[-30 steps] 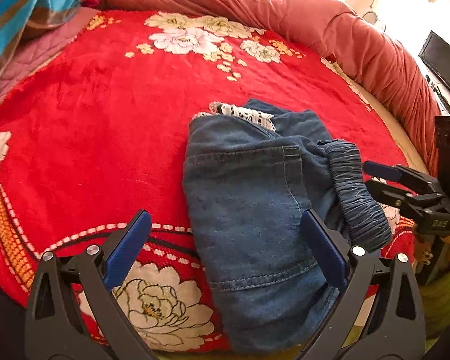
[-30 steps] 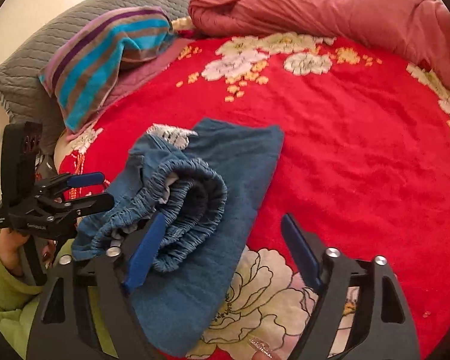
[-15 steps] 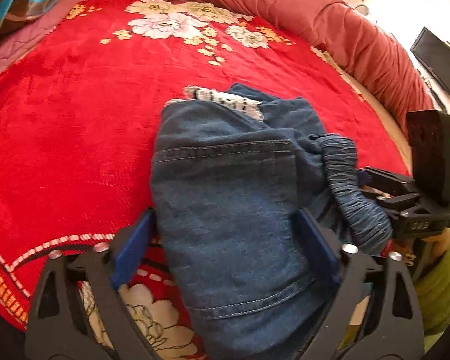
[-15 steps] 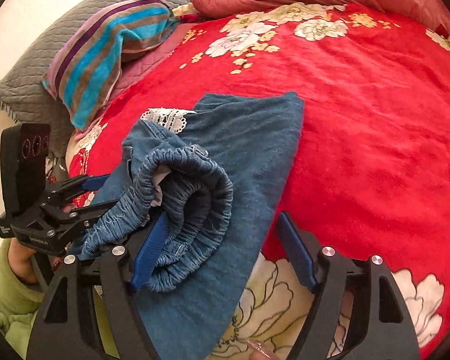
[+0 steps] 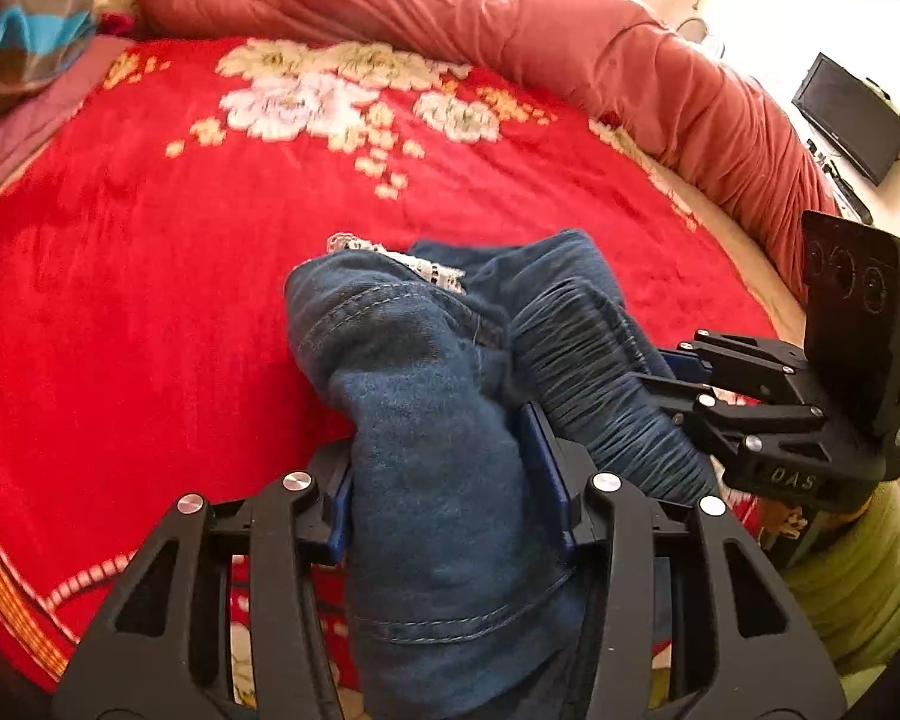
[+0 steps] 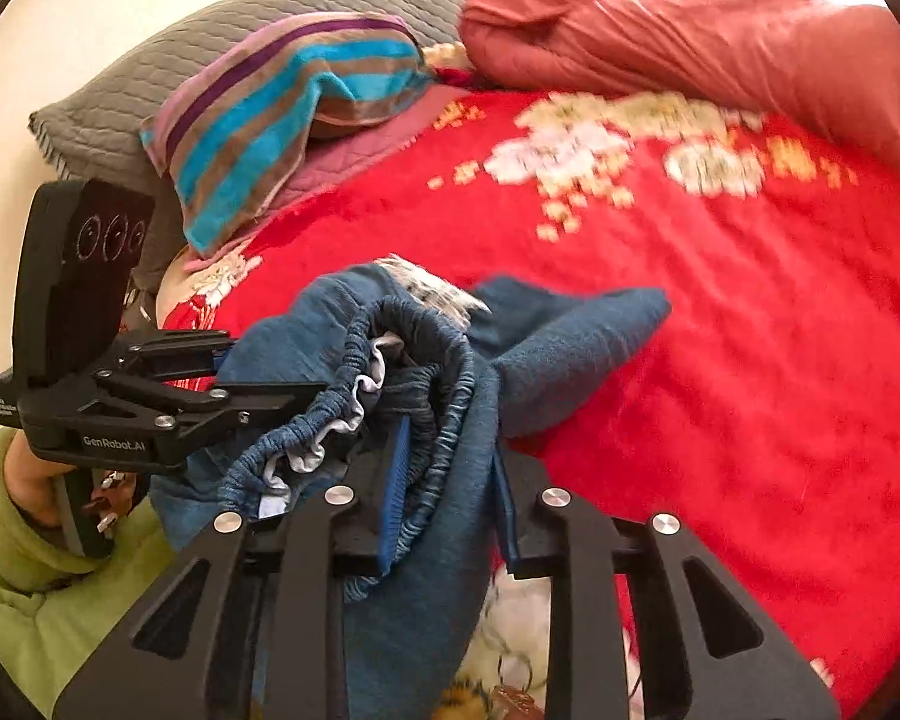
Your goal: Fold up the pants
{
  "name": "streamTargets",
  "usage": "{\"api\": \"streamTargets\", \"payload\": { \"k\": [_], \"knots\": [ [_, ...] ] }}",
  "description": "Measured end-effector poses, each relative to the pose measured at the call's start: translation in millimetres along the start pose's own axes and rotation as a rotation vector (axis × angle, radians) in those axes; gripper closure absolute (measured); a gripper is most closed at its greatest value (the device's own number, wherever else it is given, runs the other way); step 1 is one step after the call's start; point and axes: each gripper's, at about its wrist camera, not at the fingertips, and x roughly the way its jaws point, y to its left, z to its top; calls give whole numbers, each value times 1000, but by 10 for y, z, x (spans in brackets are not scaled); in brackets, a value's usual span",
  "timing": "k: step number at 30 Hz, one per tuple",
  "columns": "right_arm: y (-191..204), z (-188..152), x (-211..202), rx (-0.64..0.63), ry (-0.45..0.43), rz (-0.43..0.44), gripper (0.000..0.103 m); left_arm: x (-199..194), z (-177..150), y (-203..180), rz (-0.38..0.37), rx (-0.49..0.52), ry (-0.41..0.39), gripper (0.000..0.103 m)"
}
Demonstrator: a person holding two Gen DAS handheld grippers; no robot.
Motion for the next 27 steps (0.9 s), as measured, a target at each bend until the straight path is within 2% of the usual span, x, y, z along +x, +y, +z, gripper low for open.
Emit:
{"api": "streamTargets", "payload": {
  "k": [10,16,21,22,23,24,25,27],
  "knots": [
    [-165,603,182,-61,-67,-67,79,24,540,191,32,-7,-71,65],
    [-296,735,324,-52,-75,-102,79,169,682,307,63,-2,-73,65],
    [-364,691,455,-35,-42,-160,77,307,623,418,95,-21,-49,65],
    [-366,675,467,-36,-35,-180,76,335,602,446,106,-28,-39,63],
    [-382,658,479,-28,-26,-202,67,345,586,459,110,-30,-35,62],
    [-398,638,479,-16,-23,-219,52,357,564,473,116,-32,-28,59],
    [-411,624,476,-6,-24,-232,47,363,549,485,119,-33,-25,57],
    [-419,592,485,-10,-15,-263,44,368,521,491,119,-33,-21,52]
  ]
}}
